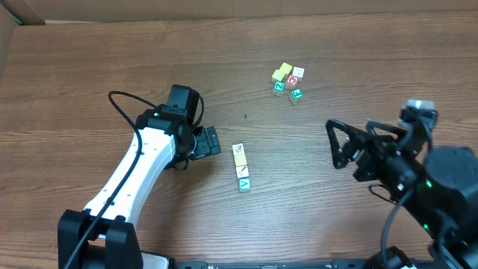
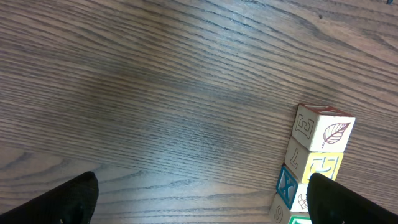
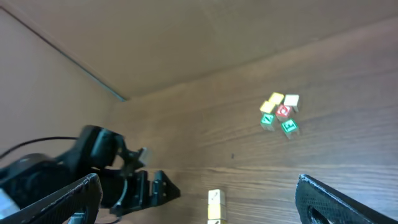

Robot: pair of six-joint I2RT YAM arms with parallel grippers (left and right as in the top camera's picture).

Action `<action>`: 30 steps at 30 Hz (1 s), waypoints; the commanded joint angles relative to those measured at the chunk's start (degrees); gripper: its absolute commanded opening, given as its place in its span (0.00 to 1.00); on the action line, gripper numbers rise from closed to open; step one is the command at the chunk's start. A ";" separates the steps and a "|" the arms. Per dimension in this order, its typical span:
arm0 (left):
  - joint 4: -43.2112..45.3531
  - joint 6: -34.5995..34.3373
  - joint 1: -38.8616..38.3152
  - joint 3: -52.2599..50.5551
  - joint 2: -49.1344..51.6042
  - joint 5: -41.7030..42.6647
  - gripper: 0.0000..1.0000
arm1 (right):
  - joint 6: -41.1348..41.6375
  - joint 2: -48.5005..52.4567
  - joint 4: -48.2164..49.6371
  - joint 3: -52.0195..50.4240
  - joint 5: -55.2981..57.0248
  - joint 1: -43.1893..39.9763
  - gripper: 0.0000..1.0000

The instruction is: Flip 3 blocks

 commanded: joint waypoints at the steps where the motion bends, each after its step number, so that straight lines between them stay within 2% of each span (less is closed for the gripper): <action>1: 0.15 1.09 -0.02 0.39 -0.46 -0.55 1.00 | -0.48 -1.49 -0.02 0.96 0.35 -1.20 1.00; 8: 0.17 1.09 -0.02 0.39 -0.46 -0.55 1.00 | -0.48 -9.09 1.07 0.20 1.25 -10.47 1.00; 11: 0.15 1.09 -0.02 0.39 -0.46 -0.55 1.00 | -0.48 -13.79 5.03 -2.12 1.25 -15.67 1.00; 16: 0.15 1.09 -0.02 0.39 -0.46 -0.55 1.00 | -1.86 -22.80 15.80 -9.53 1.25 -20.98 1.00; 25: 0.15 1.09 -0.02 0.39 -0.46 -0.55 0.99 | -7.80 -35.41 41.27 -27.61 -0.04 -21.64 1.00; 30: 0.15 1.09 -0.02 0.39 -0.46 -0.55 1.00 | -7.76 -40.63 47.95 -36.79 1.27 -22.86 1.00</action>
